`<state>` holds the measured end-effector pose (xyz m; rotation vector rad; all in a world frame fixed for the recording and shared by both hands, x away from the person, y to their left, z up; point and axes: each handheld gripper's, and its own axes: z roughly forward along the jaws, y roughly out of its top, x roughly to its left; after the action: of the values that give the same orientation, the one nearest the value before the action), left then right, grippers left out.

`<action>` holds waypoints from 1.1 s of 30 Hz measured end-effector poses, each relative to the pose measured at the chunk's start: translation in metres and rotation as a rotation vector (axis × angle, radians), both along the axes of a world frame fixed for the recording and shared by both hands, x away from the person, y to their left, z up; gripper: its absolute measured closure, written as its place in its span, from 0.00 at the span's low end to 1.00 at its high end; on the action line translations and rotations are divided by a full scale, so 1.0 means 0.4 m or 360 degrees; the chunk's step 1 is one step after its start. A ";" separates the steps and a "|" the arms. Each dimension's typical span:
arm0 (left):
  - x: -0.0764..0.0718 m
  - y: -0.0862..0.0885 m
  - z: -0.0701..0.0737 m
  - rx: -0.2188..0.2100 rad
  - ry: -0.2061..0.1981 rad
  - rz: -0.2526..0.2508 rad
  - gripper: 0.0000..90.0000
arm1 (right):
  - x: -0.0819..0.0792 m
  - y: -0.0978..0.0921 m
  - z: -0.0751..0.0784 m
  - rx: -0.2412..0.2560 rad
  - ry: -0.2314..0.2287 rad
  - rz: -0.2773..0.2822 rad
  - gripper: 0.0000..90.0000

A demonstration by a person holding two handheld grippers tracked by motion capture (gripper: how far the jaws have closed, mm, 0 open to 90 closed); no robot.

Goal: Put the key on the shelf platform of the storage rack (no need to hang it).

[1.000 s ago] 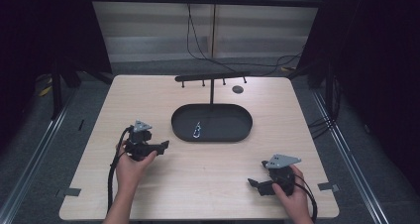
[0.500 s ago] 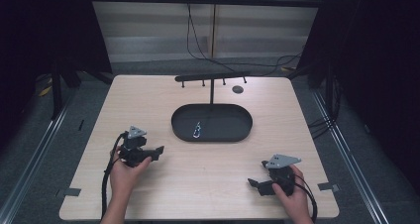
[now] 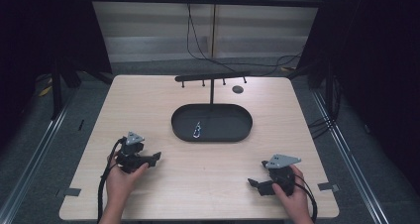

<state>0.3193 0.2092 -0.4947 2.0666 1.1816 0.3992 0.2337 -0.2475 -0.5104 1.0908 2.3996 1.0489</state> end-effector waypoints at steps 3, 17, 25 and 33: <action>-0.005 0.006 -0.006 0.0008 0.0004 -0.0005 0.27 | 0.000 0.000 0.000 0.0000 0.0000 0.0000 0.17; -0.022 -0.003 -0.021 0.0110 -0.0009 -0.0040 0.24 | 0.000 0.000 0.000 -0.0001 0.0000 0.0000 0.17; -0.031 0.006 -0.032 0.0077 -0.0074 -0.0053 0.23 | 0.000 0.000 0.000 0.0000 0.0000 0.0000 0.17; -0.030 0.006 -0.036 0.0060 -0.0092 -0.0059 0.21 | 0.000 0.000 0.000 -0.0001 0.0000 0.0000 0.17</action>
<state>0.3072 0.2116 -0.5091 2.0922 1.1079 0.4635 0.2336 -0.2475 -0.5105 1.0901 2.3997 1.0483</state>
